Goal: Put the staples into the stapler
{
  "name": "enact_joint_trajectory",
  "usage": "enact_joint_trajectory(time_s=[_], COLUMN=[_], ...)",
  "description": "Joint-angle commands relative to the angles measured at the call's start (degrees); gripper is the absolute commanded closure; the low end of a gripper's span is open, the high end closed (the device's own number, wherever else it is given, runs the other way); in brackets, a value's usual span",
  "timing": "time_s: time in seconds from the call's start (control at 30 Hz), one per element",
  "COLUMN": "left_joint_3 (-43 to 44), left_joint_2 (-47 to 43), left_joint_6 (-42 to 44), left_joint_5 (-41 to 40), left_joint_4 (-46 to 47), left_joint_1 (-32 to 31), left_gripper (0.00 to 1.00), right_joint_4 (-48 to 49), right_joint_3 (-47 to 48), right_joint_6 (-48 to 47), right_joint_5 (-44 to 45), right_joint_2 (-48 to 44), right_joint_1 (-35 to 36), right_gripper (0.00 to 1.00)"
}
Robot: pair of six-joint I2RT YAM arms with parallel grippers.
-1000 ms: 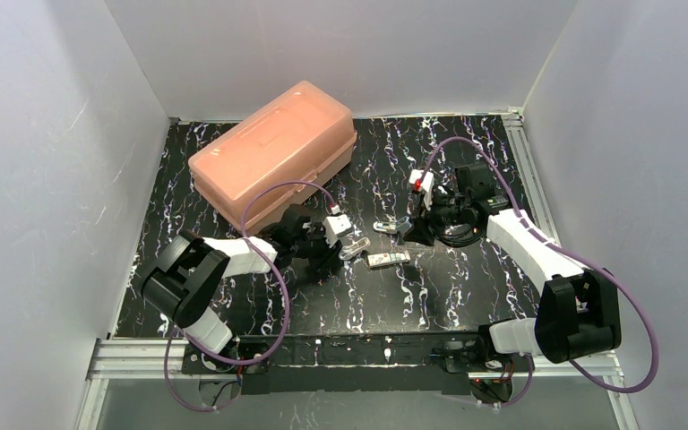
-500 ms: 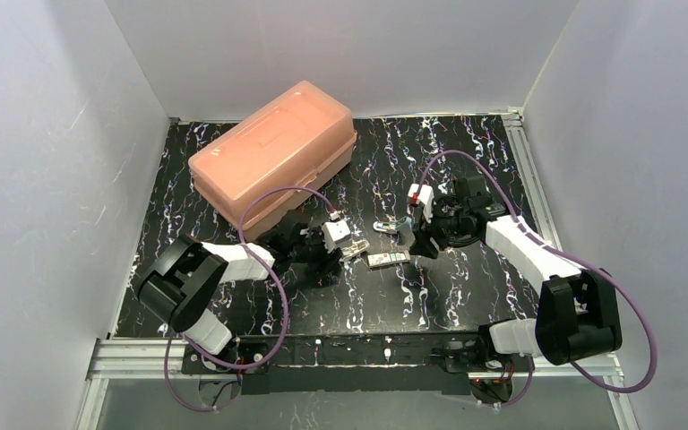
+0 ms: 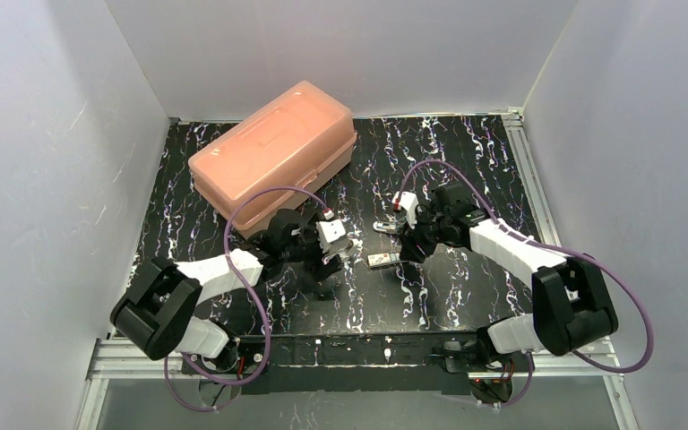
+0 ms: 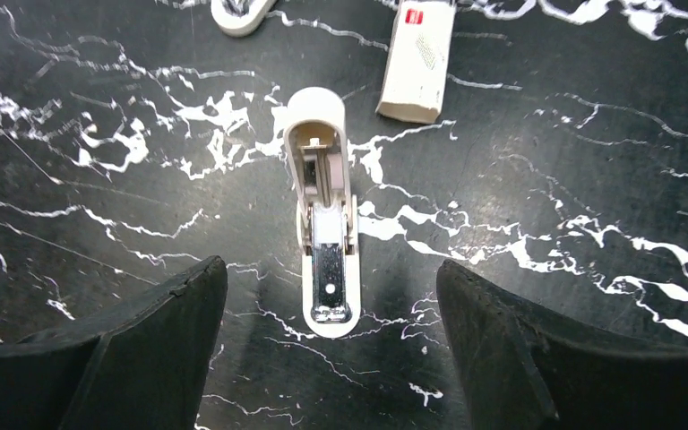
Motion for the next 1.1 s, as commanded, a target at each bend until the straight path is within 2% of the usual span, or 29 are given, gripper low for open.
enact_joint_trajectory(time_s=[0.0, 0.27, 0.77, 1.07], left_joint_3=[1.1, 3.7, 4.4, 4.5], left_joint_2=[-3.0, -2.3, -2.3, -2.6], left_joint_6=[2.2, 2.4, 2.2, 2.2], left_joint_5=[3.5, 3.9, 3.7, 3.5], left_joint_4=[-4.8, -8.0, -8.4, -8.4], left_joint_1=[0.0, 0.2, 0.6, 0.8], left_gripper=[0.15, 0.14, 0.14, 0.14], right_joint_4=[3.9, 3.5, 3.2, 2.6], right_joint_3=[1.5, 3.4, 5.1, 6.1], right_joint_6=[5.0, 6.6, 7.2, 7.2], right_joint_5=[1.8, 0.6, 0.4, 1.5], right_joint_2=[3.3, 7.4, 9.8, 11.6], right_joint_1=[0.4, 1.0, 1.6, 2.2], right_gripper=[0.46, 0.51, 0.62, 0.65])
